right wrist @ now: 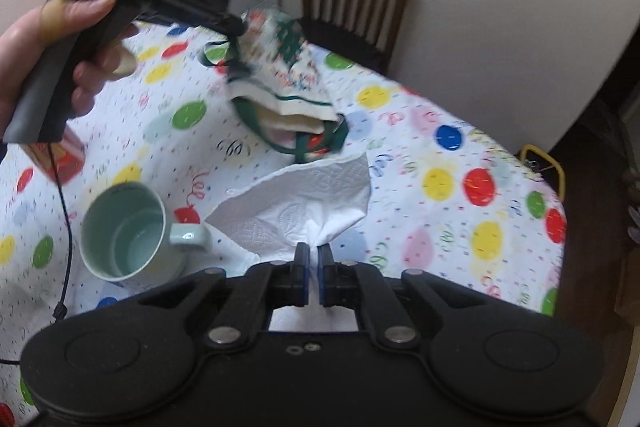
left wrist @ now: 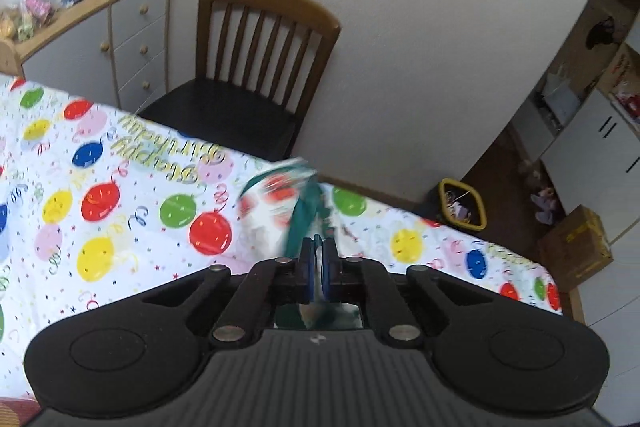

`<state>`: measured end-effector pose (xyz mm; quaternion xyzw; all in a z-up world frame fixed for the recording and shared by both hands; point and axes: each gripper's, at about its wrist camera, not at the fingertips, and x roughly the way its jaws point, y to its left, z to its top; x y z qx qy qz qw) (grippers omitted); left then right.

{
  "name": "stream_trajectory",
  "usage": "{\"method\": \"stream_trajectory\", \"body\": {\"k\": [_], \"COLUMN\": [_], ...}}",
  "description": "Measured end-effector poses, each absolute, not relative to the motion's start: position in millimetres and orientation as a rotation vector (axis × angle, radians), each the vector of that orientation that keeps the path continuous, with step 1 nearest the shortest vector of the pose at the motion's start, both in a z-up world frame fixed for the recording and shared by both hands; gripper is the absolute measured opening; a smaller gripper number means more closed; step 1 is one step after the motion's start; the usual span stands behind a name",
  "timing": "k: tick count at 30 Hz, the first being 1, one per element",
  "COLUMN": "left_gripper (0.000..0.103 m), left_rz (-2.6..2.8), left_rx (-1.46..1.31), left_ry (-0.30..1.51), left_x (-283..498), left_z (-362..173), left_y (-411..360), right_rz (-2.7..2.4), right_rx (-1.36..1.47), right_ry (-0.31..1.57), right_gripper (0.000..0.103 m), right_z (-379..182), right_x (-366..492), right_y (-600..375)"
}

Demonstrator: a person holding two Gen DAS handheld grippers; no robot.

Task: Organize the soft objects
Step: 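Close the left gripper on the tote bag while the right pinches the white tissue, then lift the tote bag with the left gripper while the right holds the tissue up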

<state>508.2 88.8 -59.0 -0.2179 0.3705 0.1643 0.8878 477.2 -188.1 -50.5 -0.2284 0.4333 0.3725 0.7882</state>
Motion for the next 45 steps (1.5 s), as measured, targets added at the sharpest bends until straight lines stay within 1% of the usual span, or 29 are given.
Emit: {"method": "stream_trajectory", "body": {"k": [5, 9, 15, 19, 21, 22, 23, 24, 25, 29, 33, 40, 43, 45], "left_gripper": [0.003, 0.003, 0.003, 0.007, 0.013, 0.024, 0.042, 0.055, 0.074, 0.075, 0.075, 0.075, 0.074, 0.069], "left_rz": [0.306, 0.27, 0.236, 0.274, 0.284, 0.295, 0.306, 0.314, 0.319, 0.367, 0.405, 0.474, 0.478, 0.485], "left_rx": [-0.427, -0.452, -0.469, -0.509, -0.531, -0.53, -0.527, -0.524, -0.527, -0.55, -0.572, -0.613, -0.583, -0.534], "left_ry": [0.73, 0.753, 0.871, 0.906, 0.92, 0.925, 0.929, 0.932, 0.932, 0.914, 0.95, 0.941, 0.961, 0.958], "left_x": [494, 486, 489, 491, 494, 495, 497, 499, 501, 508, 526, 543, 551, 554], "left_z": [-37, -33, -52, -71, -80, -82, -85, -88, -90, -101, -120, -143, -151, -152], "left_y": [80, 81, 85, 94, 99, 100, 101, 103, 104, 111, 121, 133, 128, 122], "right_rz": [0.77, 0.761, 0.739, 0.726, 0.719, 0.719, 0.716, 0.711, 0.708, 0.697, 0.688, 0.677, 0.675, 0.674], "right_rx": [-0.432, -0.422, -0.376, -0.363, -0.355, -0.353, -0.353, -0.354, -0.353, -0.347, -0.352, -0.361, -0.361, -0.361], "right_ry": [0.899, 0.886, 0.883, 0.889, 0.896, 0.9, 0.904, 0.907, 0.91, 0.927, 0.94, 0.958, 0.966, 0.97], "right_gripper": [0.004, 0.004, 0.004, 0.004, 0.004, 0.004, 0.004, 0.004, 0.004, 0.004, 0.004, 0.004, 0.004, 0.004], "right_z": [-25, -13, -9, -11, -15, -16, -18, -20, -21, -28, -35, -43, -47, -48], "right_x": [465, 454, 447, 445, 446, 446, 447, 447, 448, 454, 459, 470, 474, 476], "right_y": [-211, -229, -250, -260, -264, -265, -266, -267, -268, -272, -272, -268, -266, -265]}}
